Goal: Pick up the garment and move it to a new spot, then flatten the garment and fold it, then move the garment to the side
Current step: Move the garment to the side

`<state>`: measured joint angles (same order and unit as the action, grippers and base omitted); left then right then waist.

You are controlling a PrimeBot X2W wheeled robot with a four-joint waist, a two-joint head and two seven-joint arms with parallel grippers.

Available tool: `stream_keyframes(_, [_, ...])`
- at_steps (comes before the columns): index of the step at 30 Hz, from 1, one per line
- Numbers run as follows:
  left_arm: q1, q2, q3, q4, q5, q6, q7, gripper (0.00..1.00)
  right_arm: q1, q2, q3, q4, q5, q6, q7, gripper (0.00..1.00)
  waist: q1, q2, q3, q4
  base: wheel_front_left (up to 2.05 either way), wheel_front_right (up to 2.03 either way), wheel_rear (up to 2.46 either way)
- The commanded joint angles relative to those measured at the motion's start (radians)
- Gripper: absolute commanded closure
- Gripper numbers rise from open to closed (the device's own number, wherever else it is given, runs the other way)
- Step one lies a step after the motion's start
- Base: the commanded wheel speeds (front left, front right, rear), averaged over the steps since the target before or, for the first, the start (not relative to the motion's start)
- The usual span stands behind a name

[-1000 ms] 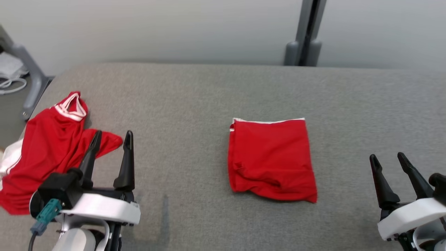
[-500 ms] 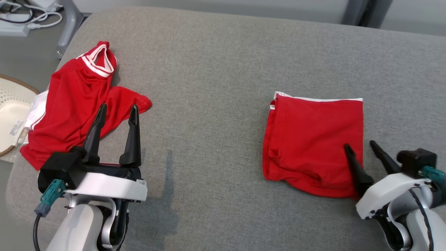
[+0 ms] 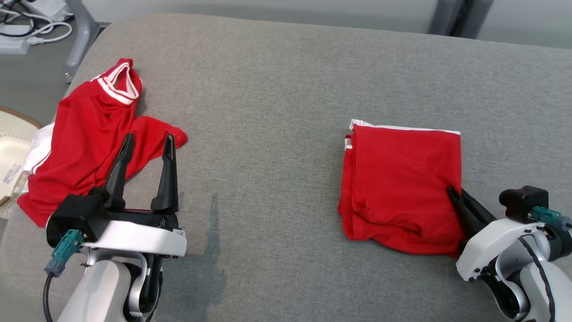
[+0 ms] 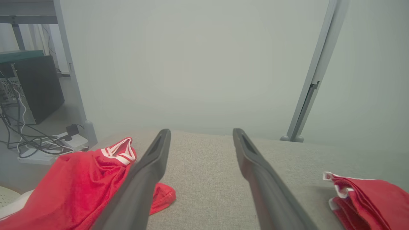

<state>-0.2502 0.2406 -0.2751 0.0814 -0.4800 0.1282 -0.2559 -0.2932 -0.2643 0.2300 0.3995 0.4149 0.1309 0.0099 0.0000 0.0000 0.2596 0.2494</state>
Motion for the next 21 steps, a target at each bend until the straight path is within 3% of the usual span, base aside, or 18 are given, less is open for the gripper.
stream_keyframes(1, [0.003, 0.007, 0.002, -0.004, 0.008, -0.001, -0.002, 0.00, 0.001, -0.016, 0.001, -0.001, -0.001, 0.000, -0.002, 1.00, 0.0000, 0.0000, -0.009, -0.023, 0.00, 0.00, 0.00])
stream_keyframes(11, [0.021, 0.042, 0.009, -0.076, 0.021, 0.022, 0.023, 0.00, 0.008, -0.054, 0.054, -0.014, 0.008, 0.000, -0.003, 1.00, 0.0000, 0.0000, 0.007, -0.209, 0.00, 0.00, 0.00])
stream_keyframes(21, [-0.025, 0.083, 0.000, -0.177, 0.047, 0.032, 0.079, 0.00, -0.123, -0.107, 0.168, 0.049, 0.019, 0.000, -0.070, 1.00, 0.0000, 0.0000, 0.100, -0.386, 0.00, 0.00, 0.00])
